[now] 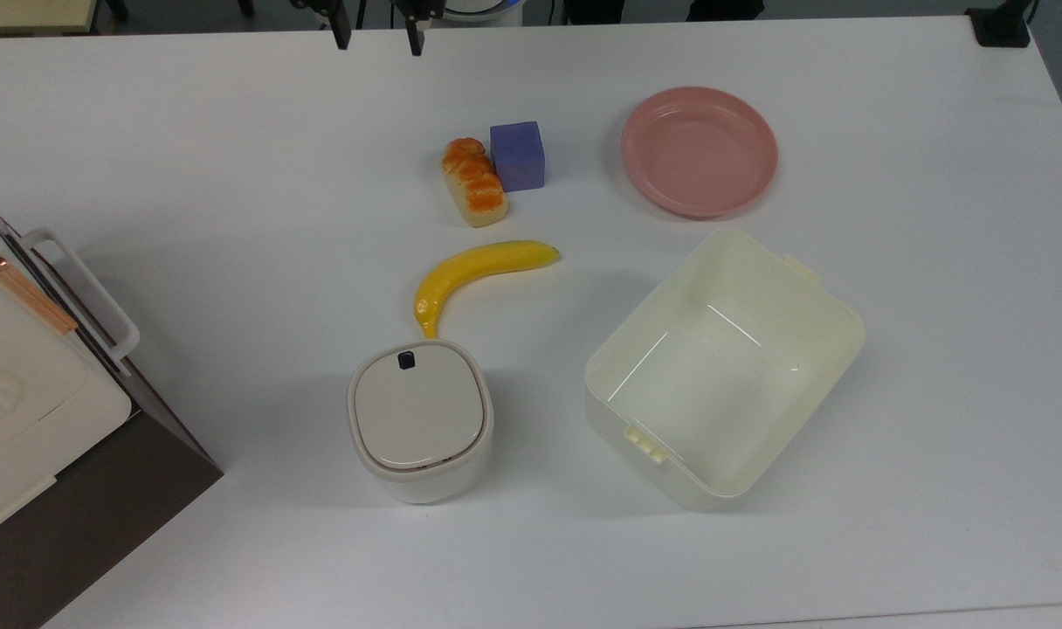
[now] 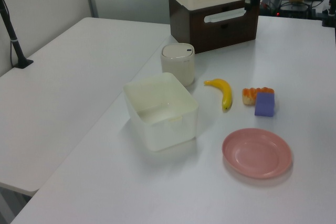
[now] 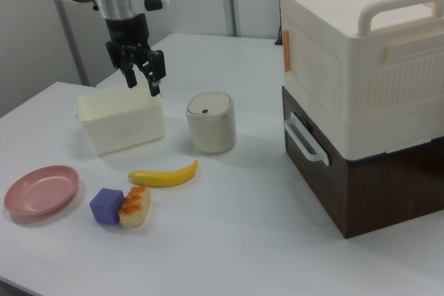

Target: Close the trash can

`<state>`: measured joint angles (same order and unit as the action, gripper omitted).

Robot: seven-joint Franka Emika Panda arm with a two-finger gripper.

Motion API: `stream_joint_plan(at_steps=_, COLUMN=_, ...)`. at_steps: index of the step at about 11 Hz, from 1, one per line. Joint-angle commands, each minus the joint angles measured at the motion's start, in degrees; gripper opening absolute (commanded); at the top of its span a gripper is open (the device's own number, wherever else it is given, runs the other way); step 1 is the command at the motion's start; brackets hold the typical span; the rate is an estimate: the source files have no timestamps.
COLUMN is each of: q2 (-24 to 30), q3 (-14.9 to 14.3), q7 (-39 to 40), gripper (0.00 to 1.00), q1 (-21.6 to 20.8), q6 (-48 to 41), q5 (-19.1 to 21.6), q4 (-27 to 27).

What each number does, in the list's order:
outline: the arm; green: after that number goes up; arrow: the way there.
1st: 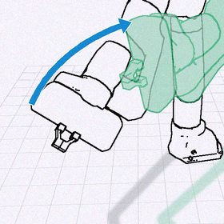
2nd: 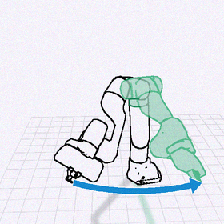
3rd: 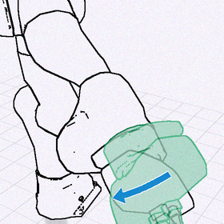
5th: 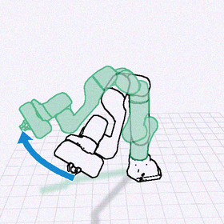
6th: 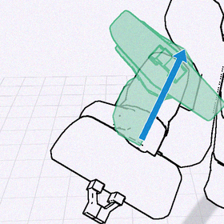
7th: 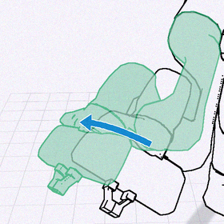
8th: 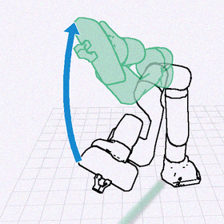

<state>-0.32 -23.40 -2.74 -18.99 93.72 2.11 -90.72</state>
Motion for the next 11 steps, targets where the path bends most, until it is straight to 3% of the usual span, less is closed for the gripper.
stream_joint_plan(at_steps=1, q2=2.9, q3=-0.4, q7=0.8, gripper=1.0, q1=-0.7, q6=-0.8, q5=-0.5, q4=-1.9)
stream_joint_plan(at_steps=4, q2=3.2, q3=-0.4, q7=1.0, gripper=1.0, q1=-1.0, q6=-0.8, q5=-5.5, q4=-2.4)
stream_joint_plan(at_steps=11, q2=3.0, q3=-0.3, q7=1.0, gripper=1.0, q1=-1.1, q6=-0.9, q5=-5.5, q4=-2.4)
